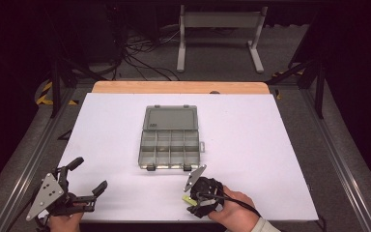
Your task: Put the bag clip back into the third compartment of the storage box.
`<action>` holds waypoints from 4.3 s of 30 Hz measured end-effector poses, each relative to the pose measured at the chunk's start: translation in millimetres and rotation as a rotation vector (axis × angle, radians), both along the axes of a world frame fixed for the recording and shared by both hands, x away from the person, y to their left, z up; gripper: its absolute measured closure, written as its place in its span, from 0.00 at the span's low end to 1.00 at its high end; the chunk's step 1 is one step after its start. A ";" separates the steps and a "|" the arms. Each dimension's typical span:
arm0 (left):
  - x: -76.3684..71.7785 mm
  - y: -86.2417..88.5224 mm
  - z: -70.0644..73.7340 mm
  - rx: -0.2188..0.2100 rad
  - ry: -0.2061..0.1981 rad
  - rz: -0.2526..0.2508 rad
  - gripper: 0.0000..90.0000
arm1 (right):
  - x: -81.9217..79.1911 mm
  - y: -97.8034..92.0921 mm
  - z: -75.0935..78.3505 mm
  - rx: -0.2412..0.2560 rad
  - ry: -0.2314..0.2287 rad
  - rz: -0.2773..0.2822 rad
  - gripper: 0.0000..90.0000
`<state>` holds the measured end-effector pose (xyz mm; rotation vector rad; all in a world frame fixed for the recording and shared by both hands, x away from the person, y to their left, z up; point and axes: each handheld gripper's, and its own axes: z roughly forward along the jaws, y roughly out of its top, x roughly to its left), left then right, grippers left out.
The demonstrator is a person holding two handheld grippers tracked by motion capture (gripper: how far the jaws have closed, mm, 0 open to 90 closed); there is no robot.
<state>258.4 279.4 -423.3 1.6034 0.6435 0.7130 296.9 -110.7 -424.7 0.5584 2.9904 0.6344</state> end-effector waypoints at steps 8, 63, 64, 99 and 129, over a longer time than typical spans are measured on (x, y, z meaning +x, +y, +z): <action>-0.3 0.1 0.1 0.000 -0.002 0.000 0.00 | -2.7 2.8 -2.5 0.002 -0.025 -0.009 0.65; -0.4 -0.4 0.4 0.014 -0.002 -0.001 0.00 | 5.0 -11.5 71.9 0.175 -0.180 -0.074 0.87; -0.4 -0.4 0.5 0.015 -0.001 -0.002 0.00 | 5.9 -12.0 73.8 0.180 -0.184 -0.077 0.87; 0.1 -0.4 0.0 0.015 0.000 -0.003 0.00 | 79.8 3.0 96.4 0.265 -0.235 -0.122 0.87; 0.7 -0.7 -0.1 0.009 0.002 -0.008 0.01 | 142.4 22.5 84.9 0.270 -0.244 -0.188 0.87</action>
